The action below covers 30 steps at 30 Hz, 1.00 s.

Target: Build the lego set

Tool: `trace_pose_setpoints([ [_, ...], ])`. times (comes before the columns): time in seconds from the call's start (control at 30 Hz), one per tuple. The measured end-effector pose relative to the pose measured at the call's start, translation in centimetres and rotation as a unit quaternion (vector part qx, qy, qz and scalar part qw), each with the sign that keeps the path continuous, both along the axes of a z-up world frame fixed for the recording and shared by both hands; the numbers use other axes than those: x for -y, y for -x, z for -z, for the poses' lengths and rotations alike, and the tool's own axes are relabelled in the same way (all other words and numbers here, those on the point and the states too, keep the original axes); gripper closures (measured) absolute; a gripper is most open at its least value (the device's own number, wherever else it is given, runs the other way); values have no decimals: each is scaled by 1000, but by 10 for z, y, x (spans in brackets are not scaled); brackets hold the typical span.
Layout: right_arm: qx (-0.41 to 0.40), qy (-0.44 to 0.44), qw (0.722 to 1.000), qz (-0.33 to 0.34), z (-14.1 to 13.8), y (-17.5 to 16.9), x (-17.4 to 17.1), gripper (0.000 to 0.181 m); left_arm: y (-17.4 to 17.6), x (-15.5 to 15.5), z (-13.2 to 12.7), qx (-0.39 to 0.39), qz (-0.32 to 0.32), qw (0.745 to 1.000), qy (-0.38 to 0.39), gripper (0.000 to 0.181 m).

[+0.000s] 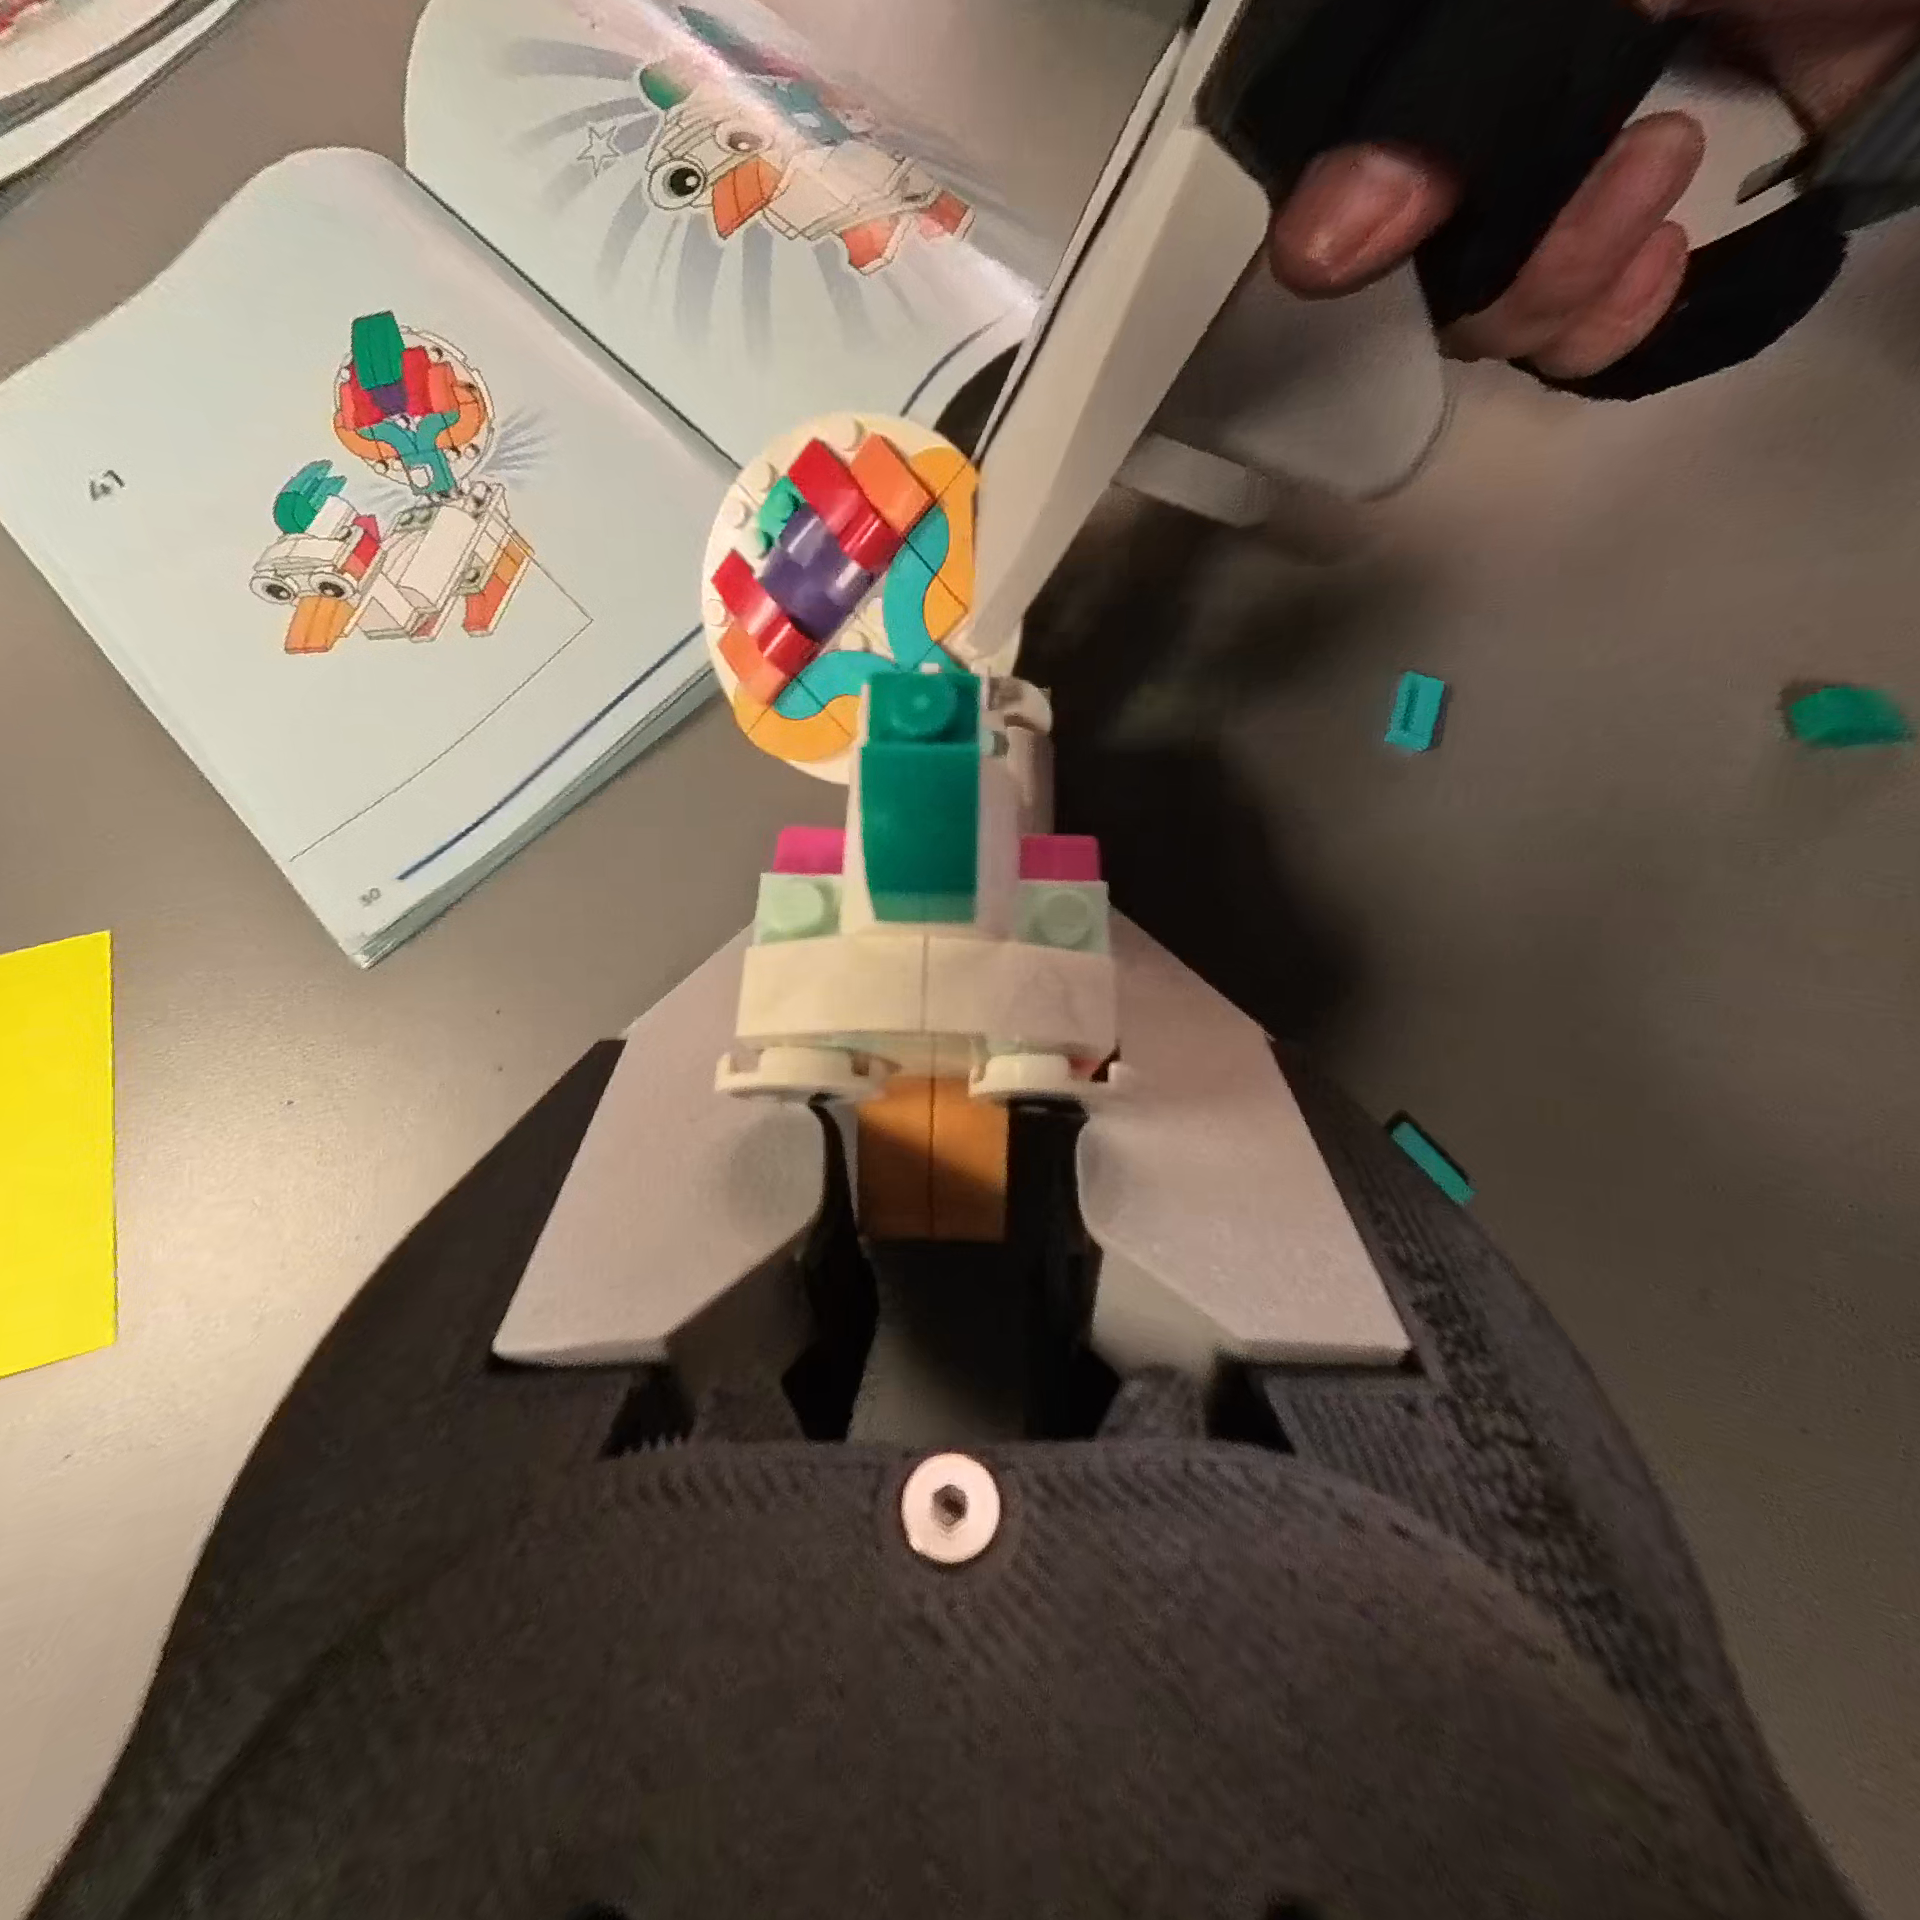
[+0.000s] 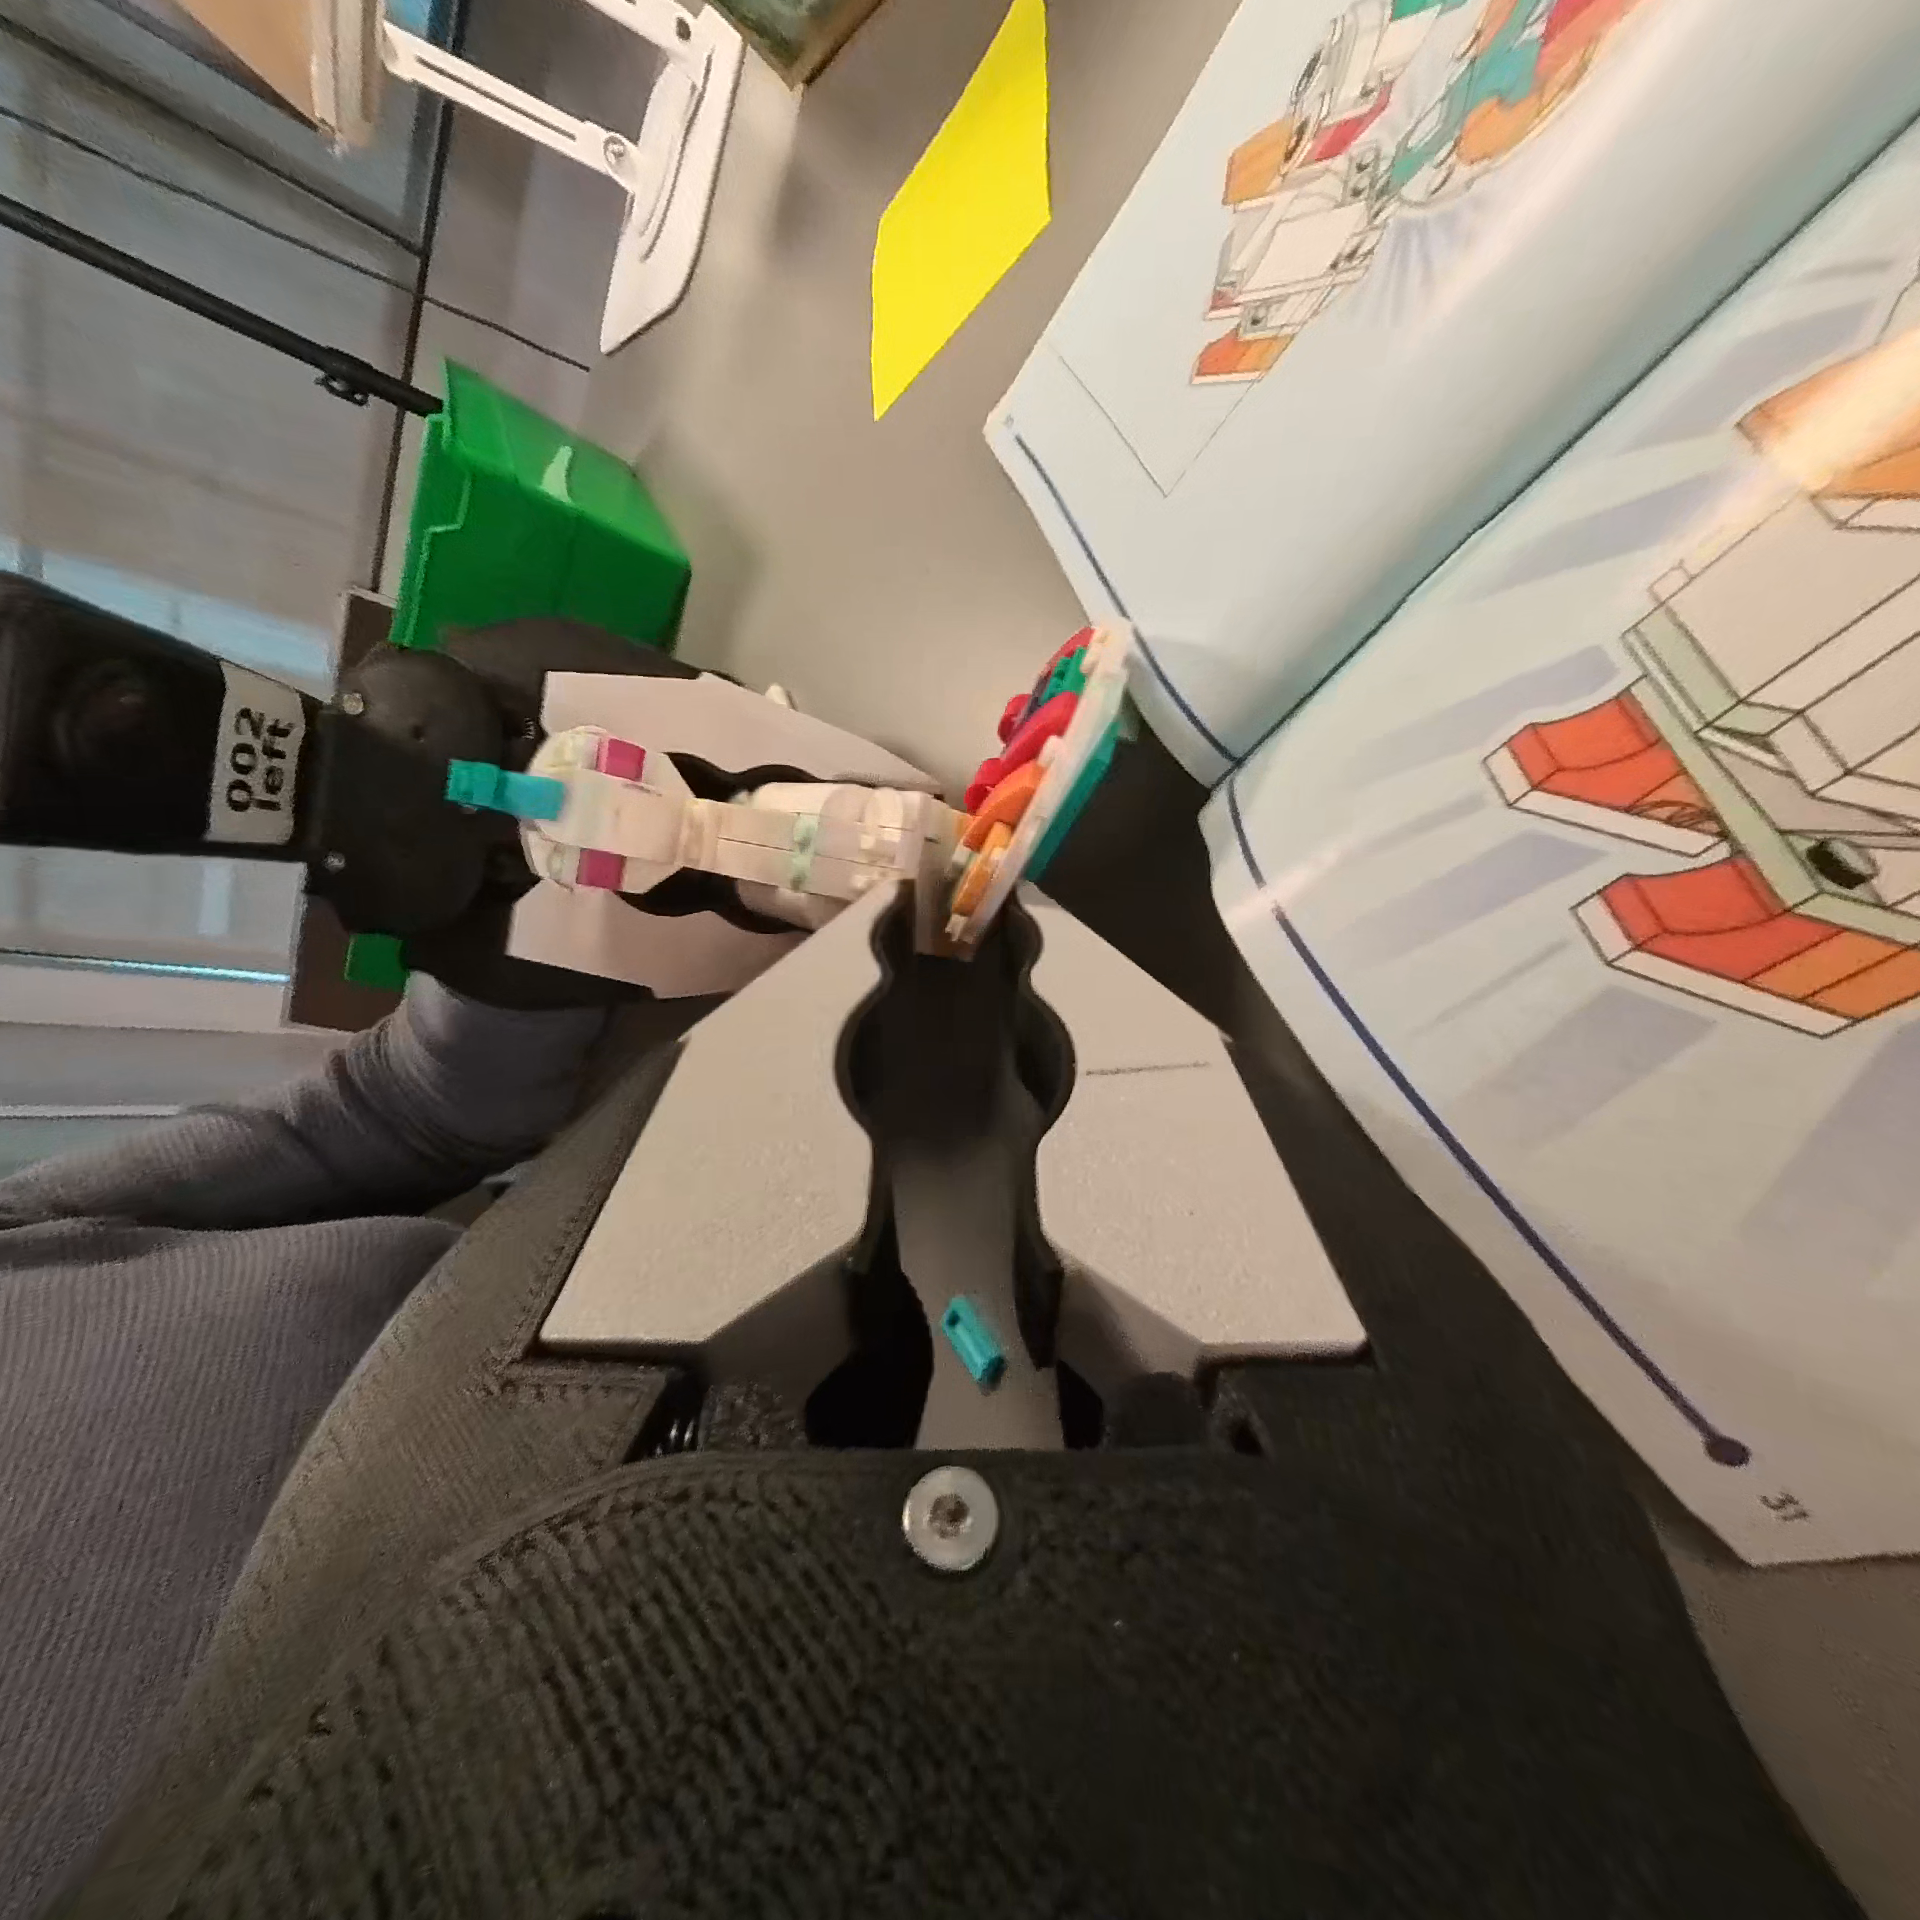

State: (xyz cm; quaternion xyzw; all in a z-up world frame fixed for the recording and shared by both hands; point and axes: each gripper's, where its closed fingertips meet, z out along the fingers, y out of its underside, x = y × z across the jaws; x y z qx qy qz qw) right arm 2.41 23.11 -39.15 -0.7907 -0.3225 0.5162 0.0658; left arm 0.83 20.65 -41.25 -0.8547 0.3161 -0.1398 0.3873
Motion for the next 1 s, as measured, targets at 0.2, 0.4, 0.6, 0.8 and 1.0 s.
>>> trace_pose_setpoints([
  [0.2,-6,-68,998,4,0,3,-6,177,26,-10,-19,44,-66,997,-13,146],
  [0.4,138,-222,950,-170,-5,-29,24,177,33,-10,-13,73,-105,992,20,146],
  [0.6,263,-337,841,-333,-17,-48,32,177,4,11,-4,77,-67,992,72,147],
  [0.8,279,-375,809,-356,-11,-40,36,175,-8,17,-3,62,-59,994,62,147],
  [1.0,286,-422,785,-351,-7,-36,31,168,-11,18,-2,46,-64,996,51,147],
])
